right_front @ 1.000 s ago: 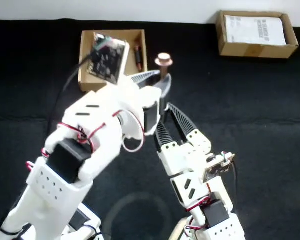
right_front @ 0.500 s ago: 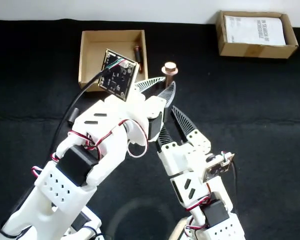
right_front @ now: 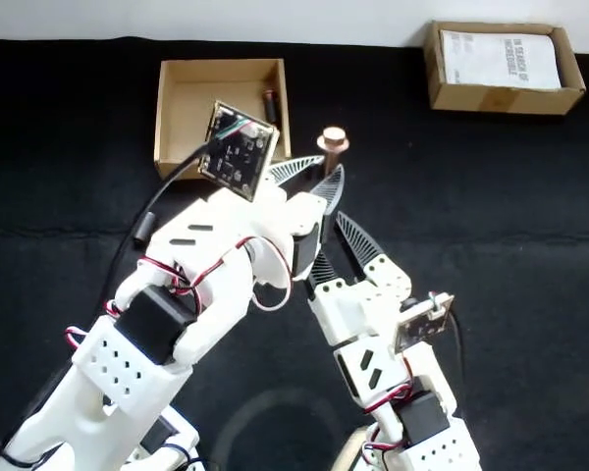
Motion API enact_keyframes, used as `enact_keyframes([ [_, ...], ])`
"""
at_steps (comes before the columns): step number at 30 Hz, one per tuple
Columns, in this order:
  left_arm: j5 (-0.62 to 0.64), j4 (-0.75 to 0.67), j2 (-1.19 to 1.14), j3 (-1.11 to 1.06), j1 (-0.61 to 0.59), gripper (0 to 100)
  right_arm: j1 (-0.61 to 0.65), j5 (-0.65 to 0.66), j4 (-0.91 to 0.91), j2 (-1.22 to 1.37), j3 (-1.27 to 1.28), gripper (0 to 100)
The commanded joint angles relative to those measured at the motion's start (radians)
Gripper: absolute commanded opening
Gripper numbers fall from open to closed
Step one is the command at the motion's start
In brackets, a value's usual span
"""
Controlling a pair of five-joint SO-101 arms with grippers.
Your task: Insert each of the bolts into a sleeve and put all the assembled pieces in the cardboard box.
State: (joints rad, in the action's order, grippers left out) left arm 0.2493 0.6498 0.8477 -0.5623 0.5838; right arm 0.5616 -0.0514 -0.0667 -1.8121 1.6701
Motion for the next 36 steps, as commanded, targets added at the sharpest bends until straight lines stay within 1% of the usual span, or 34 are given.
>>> enact_keyframes([
  [1, -0.04, -0.021, 0.027, -0.045, 0.005, 1, 0.001, 0.009, -0.001, -0.016, 0.134, 0.8],
  [3, -0.052, -0.034, 0.027, -0.073, 0.005, 1, 0.001, 0.011, -0.001, -0.016, 0.133, 0.8],
  [6, -0.052, -0.132, 0.027, -0.111, -0.025, 1, 0.001, 0.012, -0.001, -0.016, 0.133, 0.8],
  [8, -0.052, -0.187, 0.024, -0.125, -0.045, 1, 0.001, 0.051, -0.001, -0.016, 0.136, 0.8],
  [10, -0.051, -0.198, 0.021, -0.128, -0.048, 1, 0.001, 0.078, 0.001, -0.018, 0.136, 0.8],
  [17, -0.049, -0.16, 0.027, -0.168, 0.001, 1, 0.001, 0.084, 0.002, -0.018, 0.136, 0.8],
  [21, -0.049, -0.06, 0.031, -0.162, 0.051, 1, -0.001, 0.084, 0.001, -0.016, 0.136, 0.8],
  [24, -0.049, 0.0, 0.079, -0.17, 0.091, 1, -0.012, 0.084, 0.001, -0.018, 0.136, 0.8],
  [29, -0.049, 0.06, 0.154, -0.163, 0.131, 2, -0.039, 0.084, 0.001, -0.018, 0.134, 0.8],
  [31, -0.049, 0.077, 0.174, -0.163, 0.133, 5, -0.039, 0.086, 0.001, -0.018, 0.133, 0.8],
  [34, -0.049, 0.127, 0.2, -0.163, 0.127, 17, -0.038, 0.086, 0.002, -0.015, 0.133, 0.8],
  [36, -0.048, 0.169, 0.216, -0.162, 0.127, 22, -0.038, 0.086, 0.002, -0.012, 0.133, 0.8],
])
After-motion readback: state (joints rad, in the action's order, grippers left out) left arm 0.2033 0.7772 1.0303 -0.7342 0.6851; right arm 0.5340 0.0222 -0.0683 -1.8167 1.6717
